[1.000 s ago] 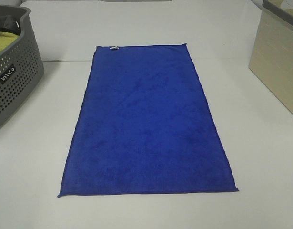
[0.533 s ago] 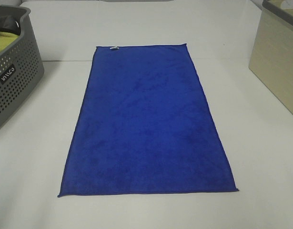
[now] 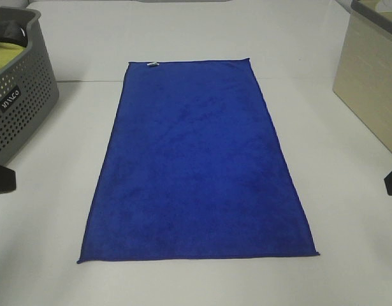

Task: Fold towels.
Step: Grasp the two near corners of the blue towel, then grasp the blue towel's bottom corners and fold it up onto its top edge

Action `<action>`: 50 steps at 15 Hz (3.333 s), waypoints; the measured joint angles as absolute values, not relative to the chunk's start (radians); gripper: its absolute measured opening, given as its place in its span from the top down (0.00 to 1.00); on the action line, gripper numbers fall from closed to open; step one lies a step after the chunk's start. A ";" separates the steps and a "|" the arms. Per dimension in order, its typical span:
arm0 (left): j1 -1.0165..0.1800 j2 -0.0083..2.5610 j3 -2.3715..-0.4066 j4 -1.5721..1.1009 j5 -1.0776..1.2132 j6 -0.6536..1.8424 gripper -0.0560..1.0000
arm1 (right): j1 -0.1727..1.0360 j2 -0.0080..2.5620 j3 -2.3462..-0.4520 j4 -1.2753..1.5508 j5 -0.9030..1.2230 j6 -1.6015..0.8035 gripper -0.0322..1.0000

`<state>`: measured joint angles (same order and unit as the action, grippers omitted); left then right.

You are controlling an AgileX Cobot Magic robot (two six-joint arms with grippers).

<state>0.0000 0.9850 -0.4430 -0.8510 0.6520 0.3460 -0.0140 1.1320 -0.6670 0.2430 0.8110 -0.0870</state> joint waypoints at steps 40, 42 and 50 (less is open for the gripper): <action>-0.163 1.996 -0.701 -1.515 0.675 1.103 0.52 | 0.062 2.014 -0.784 1.053 0.809 -0.748 0.47; -0.163 1.999 -0.701 -1.508 0.650 1.103 0.74 | 0.071 2.022 -0.784 1.045 0.787 -0.738 0.63; -0.163 1.936 -0.685 -1.324 0.652 0.980 0.94 | 0.073 1.961 -0.775 0.865 0.731 -0.557 0.95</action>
